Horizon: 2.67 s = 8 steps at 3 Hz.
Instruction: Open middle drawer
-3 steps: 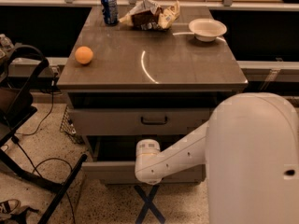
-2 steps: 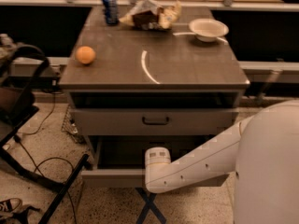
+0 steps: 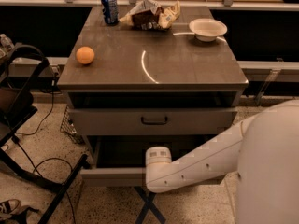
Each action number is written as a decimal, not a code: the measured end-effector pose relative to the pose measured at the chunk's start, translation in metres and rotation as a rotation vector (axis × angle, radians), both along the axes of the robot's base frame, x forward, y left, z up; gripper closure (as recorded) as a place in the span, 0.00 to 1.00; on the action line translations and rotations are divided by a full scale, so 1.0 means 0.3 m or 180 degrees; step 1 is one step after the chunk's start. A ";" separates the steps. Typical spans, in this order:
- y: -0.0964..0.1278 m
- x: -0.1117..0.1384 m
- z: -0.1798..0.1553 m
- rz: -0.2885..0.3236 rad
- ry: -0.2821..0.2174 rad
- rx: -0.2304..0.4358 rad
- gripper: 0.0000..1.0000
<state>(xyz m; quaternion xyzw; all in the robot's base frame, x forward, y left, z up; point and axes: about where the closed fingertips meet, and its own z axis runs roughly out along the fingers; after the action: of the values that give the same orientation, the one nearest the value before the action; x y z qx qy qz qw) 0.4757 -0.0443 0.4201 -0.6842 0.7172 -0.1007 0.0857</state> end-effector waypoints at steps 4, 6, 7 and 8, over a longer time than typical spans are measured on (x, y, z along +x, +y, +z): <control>-0.459 0.079 0.432 -0.0695 -0.0508 0.0391 1.00; -0.564 0.136 0.511 -0.0602 -0.0663 0.0725 1.00; -0.517 0.155 0.436 -0.0401 -0.0650 0.0865 1.00; -0.499 0.181 0.403 -0.0235 -0.0806 0.0931 1.00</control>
Offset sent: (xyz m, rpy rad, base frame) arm 0.0122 -0.2056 0.2013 0.2157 -0.1375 -0.2097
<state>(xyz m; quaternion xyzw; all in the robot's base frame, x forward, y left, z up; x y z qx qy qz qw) 0.5299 -0.1939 0.5409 -0.6195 0.7323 -0.0838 0.2699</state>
